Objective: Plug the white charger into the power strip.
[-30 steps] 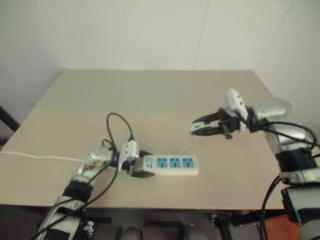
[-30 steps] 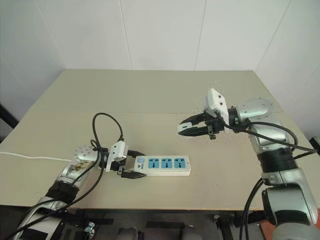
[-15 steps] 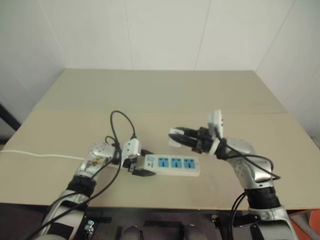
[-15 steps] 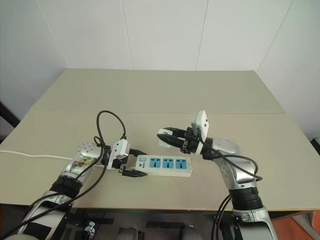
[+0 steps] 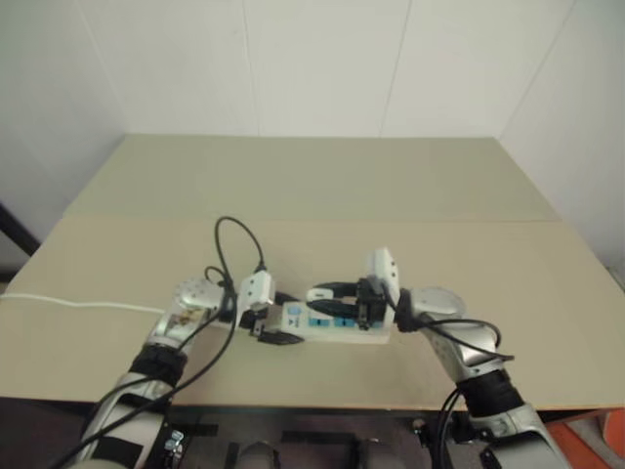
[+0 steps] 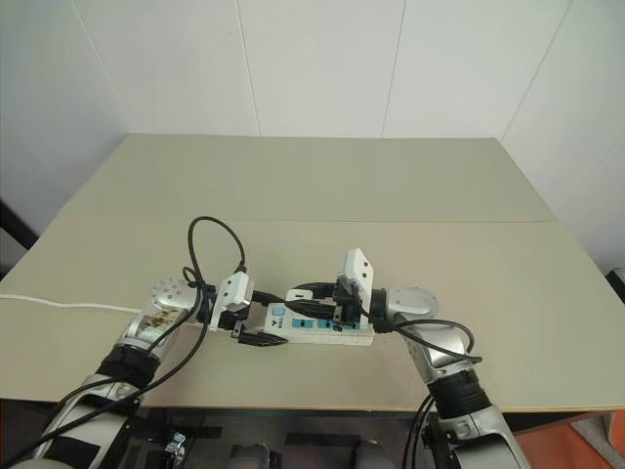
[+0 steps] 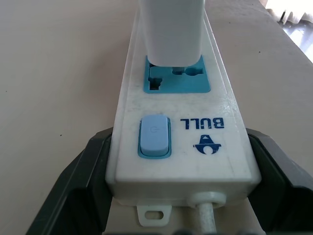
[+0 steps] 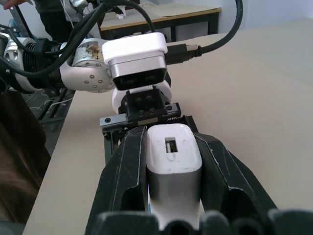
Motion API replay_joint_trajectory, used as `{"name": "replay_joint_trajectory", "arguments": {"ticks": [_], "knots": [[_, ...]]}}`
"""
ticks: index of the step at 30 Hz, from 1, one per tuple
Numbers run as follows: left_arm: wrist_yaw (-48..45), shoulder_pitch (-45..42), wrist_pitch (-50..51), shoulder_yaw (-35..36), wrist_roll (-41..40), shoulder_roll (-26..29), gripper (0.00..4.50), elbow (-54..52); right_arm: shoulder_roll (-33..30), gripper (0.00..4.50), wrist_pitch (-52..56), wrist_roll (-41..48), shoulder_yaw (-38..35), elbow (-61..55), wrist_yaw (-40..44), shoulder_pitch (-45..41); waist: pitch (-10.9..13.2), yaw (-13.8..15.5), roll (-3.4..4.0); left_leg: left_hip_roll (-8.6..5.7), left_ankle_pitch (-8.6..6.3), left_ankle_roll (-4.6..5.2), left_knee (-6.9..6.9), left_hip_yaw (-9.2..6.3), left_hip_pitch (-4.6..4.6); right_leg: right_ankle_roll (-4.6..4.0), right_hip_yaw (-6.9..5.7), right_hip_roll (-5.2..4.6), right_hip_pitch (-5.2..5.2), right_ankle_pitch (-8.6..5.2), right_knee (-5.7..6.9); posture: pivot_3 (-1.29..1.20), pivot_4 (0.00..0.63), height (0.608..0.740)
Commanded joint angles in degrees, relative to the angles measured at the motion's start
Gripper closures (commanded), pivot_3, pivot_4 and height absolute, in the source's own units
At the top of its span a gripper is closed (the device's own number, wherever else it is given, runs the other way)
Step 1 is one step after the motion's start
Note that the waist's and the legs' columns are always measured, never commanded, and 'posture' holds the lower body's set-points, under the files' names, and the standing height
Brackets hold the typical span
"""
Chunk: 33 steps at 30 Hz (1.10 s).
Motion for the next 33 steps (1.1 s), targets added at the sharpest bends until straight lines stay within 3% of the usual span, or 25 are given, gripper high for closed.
{"name": "replay_joint_trajectory", "arguments": {"ticks": [1,33], "knots": [[-0.1,1.0,0.7,-0.9,0.2,-0.1,1.21,-1.1,0.5,3.30,-2.5,-0.4,-0.9,0.5,-0.1,-1.2,0.0,0.0,0.00,0.00,0.00,0.00,0.00,0.00,0.00,0.00,0.00,0.00,0.00,0.00,0.00,0.00,0.150,0.740],[-0.1,0.6,0.9,-0.9,0.6,0.2,1.21,-0.9,1.7,3.30,-5.7,-1.6,-0.6,4.6,1.4,-3.0,0.0,-0.1,0.00,0.00,0.00,0.00,0.00,0.00,0.00,0.00,0.00,0.01,0.00,0.00,0.01,0.00,0.150,0.740]]}}
